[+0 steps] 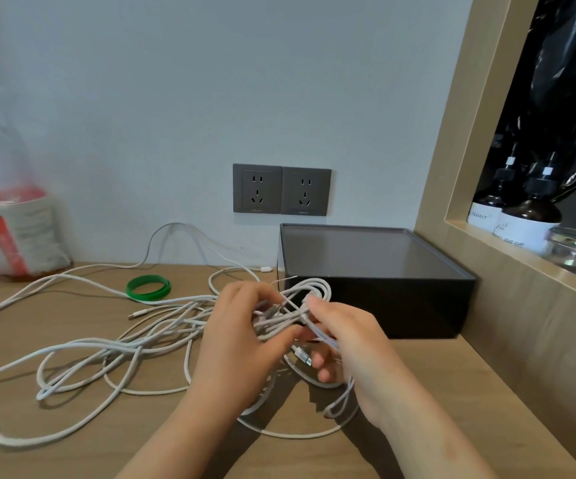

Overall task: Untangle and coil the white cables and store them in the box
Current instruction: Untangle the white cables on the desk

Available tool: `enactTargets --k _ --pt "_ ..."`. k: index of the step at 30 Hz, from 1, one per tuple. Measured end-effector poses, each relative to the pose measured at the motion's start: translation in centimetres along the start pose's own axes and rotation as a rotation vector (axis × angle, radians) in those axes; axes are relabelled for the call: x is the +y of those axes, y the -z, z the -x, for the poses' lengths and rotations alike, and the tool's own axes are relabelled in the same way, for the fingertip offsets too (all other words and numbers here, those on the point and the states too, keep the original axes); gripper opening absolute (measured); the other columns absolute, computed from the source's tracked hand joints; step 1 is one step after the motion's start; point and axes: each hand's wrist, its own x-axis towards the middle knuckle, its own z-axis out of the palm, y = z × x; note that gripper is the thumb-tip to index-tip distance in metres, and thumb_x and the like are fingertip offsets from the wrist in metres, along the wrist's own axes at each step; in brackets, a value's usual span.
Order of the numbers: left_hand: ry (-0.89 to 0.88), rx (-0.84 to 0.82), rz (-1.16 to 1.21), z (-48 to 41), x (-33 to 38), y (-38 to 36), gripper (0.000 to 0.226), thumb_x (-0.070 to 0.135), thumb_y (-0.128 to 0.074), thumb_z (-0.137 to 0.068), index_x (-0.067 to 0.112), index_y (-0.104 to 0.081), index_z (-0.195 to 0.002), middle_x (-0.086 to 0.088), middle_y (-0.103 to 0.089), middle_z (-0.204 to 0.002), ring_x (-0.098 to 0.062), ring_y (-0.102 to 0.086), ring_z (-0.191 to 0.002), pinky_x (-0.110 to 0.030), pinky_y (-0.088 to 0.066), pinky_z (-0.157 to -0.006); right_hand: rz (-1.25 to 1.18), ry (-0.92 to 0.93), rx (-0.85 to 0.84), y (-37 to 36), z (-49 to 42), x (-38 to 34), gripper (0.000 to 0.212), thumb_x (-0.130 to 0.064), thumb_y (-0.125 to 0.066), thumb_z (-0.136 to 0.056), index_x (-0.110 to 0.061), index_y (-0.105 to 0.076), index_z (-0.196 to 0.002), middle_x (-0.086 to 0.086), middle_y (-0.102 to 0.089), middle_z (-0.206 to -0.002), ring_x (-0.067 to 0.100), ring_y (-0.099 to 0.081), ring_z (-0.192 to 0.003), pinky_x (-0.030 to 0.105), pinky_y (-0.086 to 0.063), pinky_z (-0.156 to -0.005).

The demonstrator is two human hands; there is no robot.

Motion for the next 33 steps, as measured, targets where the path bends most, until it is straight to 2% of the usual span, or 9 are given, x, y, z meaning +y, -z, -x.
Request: enactTargets --k 4,7,9,11,16,21,24,29,33 --pt "0.095 -0.115 0.249 0.1 0.3 0.4 0.039 0.022 -0.075 -0.063 0.037 -0.054 -0.092 0.012 -0.062 -0.094 -0.002 -0.060 -0.092 -0.016 -0.048 -0.080 -0.038 0.072 0.066 0.7 -0.1 0.4 0.022 -0.026 -0.057 -0.092 -0.010 -0.068 -0.083 -0.002 -0.062 -0.064 0.006 -0.049 -0.045 0.018 -0.039 -0.043" --pt "0.231 -0.185 0.527 0.2 1.2 0.3 0.034 0.003 -0.075 -0.075 0.024 -0.058 -0.095 0.013 -0.070 -0.091 -0.006 -0.067 -0.086 -0.027 -0.054 -0.079 -0.059 0.092 0.110 1.4 -0.3 0.5 0.020 -0.023 -0.056 -0.093 -0.012 -0.069 -0.082 -0.003 -0.061 -0.060 0.007 -0.049 -0.047 0.020 -0.039 -0.046" --pt "0.254 -0.182 0.531 0.4 1.8 -0.1 0.031 -0.003 -0.073 -0.076 0.023 -0.060 -0.089 0.014 -0.070 -0.088 -0.009 -0.068 -0.083 -0.035 -0.057 -0.078 -0.012 0.123 0.148 1.8 -0.2 0.5 0.020 -0.024 -0.055 -0.093 -0.015 -0.069 -0.082 -0.004 -0.060 -0.060 0.007 -0.049 -0.048 0.020 -0.040 -0.047" --pt "0.249 -0.190 0.478 0.7 2.0 -0.6 0.027 0.011 -0.080 -0.072 0.030 -0.063 -0.081 0.009 -0.069 -0.089 -0.012 -0.067 -0.084 -0.038 -0.056 -0.077 0.037 0.142 0.185 2.4 0.2 0.6 0.016 -0.023 -0.054 -0.093 -0.019 -0.068 -0.087 -0.004 -0.061 -0.062 0.007 -0.050 -0.049 0.019 -0.041 -0.047" --pt "0.276 -0.303 0.345 2.4 4.5 -2.8 0.020 0.029 -0.081 -0.071 0.032 -0.064 -0.080 0.009 -0.066 -0.093 -0.007 -0.064 -0.088 -0.028 -0.056 -0.077 0.219 0.119 0.288 5.9 1.7 1.4 0.012 -0.025 -0.060 -0.090 -0.026 -0.054 -0.101 0.002 -0.066 -0.078 0.006 -0.054 -0.053 0.015 -0.039 -0.042" --pt "0.287 -0.346 0.177 3.8 8.9 -7.4 0.019 0.037 -0.073 -0.078 0.033 -0.058 -0.089 0.015 -0.060 -0.092 -0.003 -0.058 -0.087 -0.016 -0.052 -0.076 0.612 0.091 0.400 10.5 3.3 2.3 0.011 -0.035 -0.061 -0.088 -0.024 -0.060 -0.085 -0.007 -0.060 -0.082 0.005 -0.054 -0.073 0.019 -0.038 -0.054" --pt "0.288 -0.320 0.108 4.2 10.5 -10.2 0.021 0.040 -0.073 -0.078 0.032 -0.055 -0.087 0.013 -0.058 -0.091 -0.005 -0.056 -0.083 -0.016 -0.050 -0.071 0.799 0.035 0.512 12.5 4.0 2.9 0.008 -0.036 -0.057 -0.090 -0.030 -0.060 -0.086 -0.007 -0.062 -0.082 0.013 -0.059 -0.076 0.031 -0.051 -0.067" --pt "0.306 -0.324 0.132 4.5 11.3 -12.9 0.009 0.034 -0.064 -0.087 0.029 -0.057 -0.088 0.011 -0.060 -0.089 -0.005 -0.057 -0.081 -0.012 -0.045 -0.066 0.908 -0.068 0.579 13.3 3.7 3.7 0.036 -0.013 -0.056 -0.091 -0.021 -0.053 -0.126 0.003 -0.060 -0.116 0.020 -0.059 -0.102 0.036 -0.052 -0.089" --pt "0.323 -0.314 0.190 4.4 10.9 -12.9 0.016 0.020 -0.048 -0.098 0.029 -0.058 -0.105 0.013 -0.063 -0.101 0.002 -0.059 -0.087 -0.007 -0.045 -0.067 1.027 -0.149 0.509 12.9 3.3 4.4 0.027 -0.014 -0.056 -0.091 -0.014 -0.057 -0.118 0.007 -0.060 -0.111 0.023 -0.059 -0.100 0.037 -0.053 -0.087"
